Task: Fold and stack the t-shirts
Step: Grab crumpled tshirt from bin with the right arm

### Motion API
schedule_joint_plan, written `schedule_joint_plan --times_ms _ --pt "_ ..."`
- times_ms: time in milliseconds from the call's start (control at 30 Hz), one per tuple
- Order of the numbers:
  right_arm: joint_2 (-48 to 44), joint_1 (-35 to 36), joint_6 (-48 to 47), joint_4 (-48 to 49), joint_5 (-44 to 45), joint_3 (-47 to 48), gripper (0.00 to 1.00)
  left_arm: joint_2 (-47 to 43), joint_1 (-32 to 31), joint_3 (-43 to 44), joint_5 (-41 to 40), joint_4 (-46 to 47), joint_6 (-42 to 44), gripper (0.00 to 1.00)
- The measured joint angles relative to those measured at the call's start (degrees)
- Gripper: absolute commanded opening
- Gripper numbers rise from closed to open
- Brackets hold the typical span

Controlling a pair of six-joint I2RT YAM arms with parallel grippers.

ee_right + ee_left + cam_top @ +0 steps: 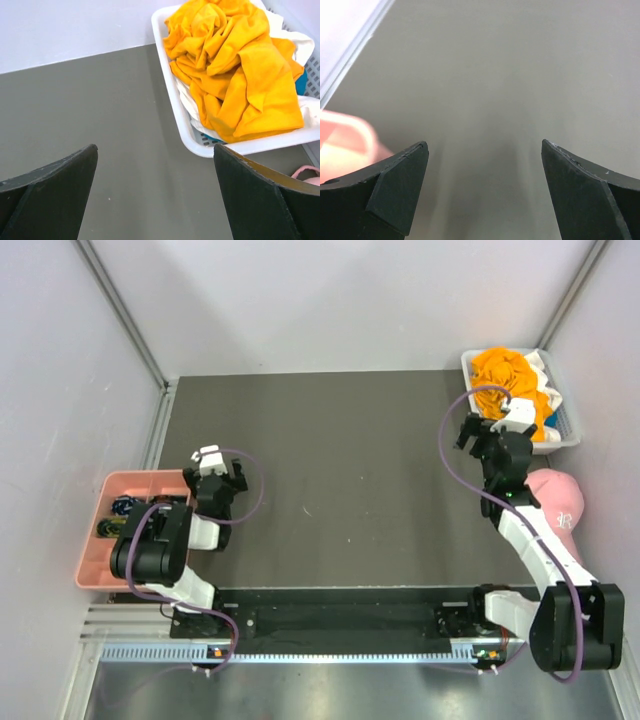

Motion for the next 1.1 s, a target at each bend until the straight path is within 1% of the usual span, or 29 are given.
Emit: schedule_joint_plan --times_ms 133,233,400,500,567,633,733,833,933,1100 --pt "0.13 0.00 1.44 -3.56 0.94 3.65 0.99 -1.07 -2.10 2.29 -0.17 -3.78 1.60 0.99" --pt "1.55 0.00 1.46 -6.93 1.99 7.52 0.99 -3.82 -2.58 4.68 -0.44 -8.96 2.36 0.99" --pt "7.37 0.02 2.16 -13.66 5.27 16.33 0.99 -8.00 -3.04 9.94 0.26 -15.32 2.45 0.99" --pt "11.28 0.11 2.95 -19.28 8.79 21.84 0.99 -8.70 -3.15 15.61 2.43 -20.68 0.87 0.99" --pt "13.57 0.22 3.13 -22.71 11.65 25.07 0.99 -8.13 -3.19 21.14 4.50 -25.94 -0.98 0.99" --pt "14.84 0.22 2.71 -24.61 13.60 26.86 0.99 -6.36 -3.28 28.13 6.47 -32.17 -2.82 0.99" --pt "15.47 0.24 2.29 -25.77 16.35 28.02 0.99 -3.43 -4.42 35.54 8.20 -37.24 -3.02 0.99" --pt "17.27 0.22 1.60 -27.36 18.75 30.93 0.99 -2.95 -7.32 36.28 7.50 -40.61 -1.86 0.99" --pt "21.68 -0.68 1.49 -29.92 19.41 37.31 0.99 -2.84 -10.45 34.97 7.67 -42.66 -2.12 0.99" --pt "30.97 -3.61 1.79 -34.18 17.55 48.57 0.99 -2.86 -15.28 32.30 7.87 -44.63 -6.56 0.99"
